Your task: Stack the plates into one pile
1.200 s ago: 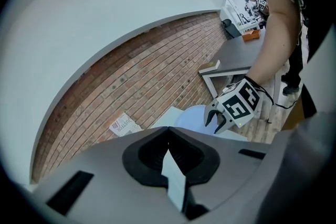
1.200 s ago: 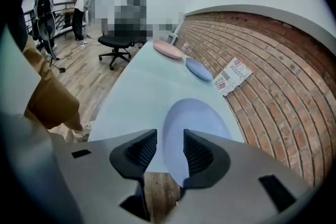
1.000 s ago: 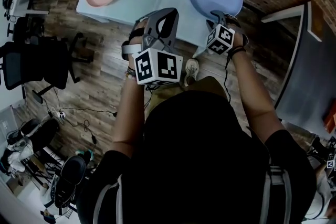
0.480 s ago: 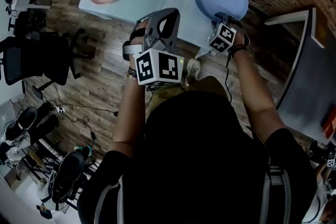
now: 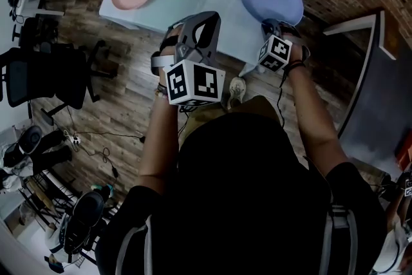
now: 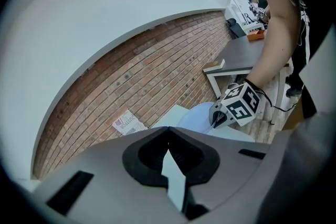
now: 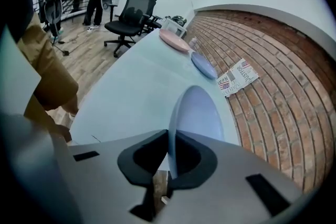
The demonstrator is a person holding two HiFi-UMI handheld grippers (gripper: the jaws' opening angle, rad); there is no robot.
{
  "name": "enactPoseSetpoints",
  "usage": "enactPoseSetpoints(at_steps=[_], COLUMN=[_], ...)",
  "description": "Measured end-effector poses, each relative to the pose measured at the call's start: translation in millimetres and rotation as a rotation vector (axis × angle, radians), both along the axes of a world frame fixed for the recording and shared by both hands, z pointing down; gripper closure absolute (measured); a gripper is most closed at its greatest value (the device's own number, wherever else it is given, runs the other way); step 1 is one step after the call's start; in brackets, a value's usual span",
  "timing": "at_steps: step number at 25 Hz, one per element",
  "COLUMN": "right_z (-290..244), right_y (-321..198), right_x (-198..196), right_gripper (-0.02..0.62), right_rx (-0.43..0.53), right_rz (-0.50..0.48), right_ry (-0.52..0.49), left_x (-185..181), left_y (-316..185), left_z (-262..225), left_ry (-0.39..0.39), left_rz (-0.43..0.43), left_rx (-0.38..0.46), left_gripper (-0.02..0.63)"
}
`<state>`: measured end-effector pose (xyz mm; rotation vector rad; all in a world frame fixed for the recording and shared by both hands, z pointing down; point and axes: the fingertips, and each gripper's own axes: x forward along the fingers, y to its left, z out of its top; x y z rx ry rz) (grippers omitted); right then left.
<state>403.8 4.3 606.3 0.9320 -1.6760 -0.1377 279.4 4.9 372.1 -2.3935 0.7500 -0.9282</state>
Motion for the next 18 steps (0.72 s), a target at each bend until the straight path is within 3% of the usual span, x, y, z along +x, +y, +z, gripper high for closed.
enactPoseSetpoints(at_steps=[6, 18], right_z=[-66, -228], right_y=[18, 59], right_x=[2, -7], right_gripper=[0.548, 0.548], right_rx=[0.101, 0.349], right_rz=[-0.076, -0.121], right_ry=[0.071, 0.073], left_x=[2, 8], left_y=[7, 18], left_z=[-13, -33], left_ry=[0.015, 0.029], left_rz=[0.02, 0.053], left_rx=[0.026, 0.068], left_gripper=[0.583, 0.583])
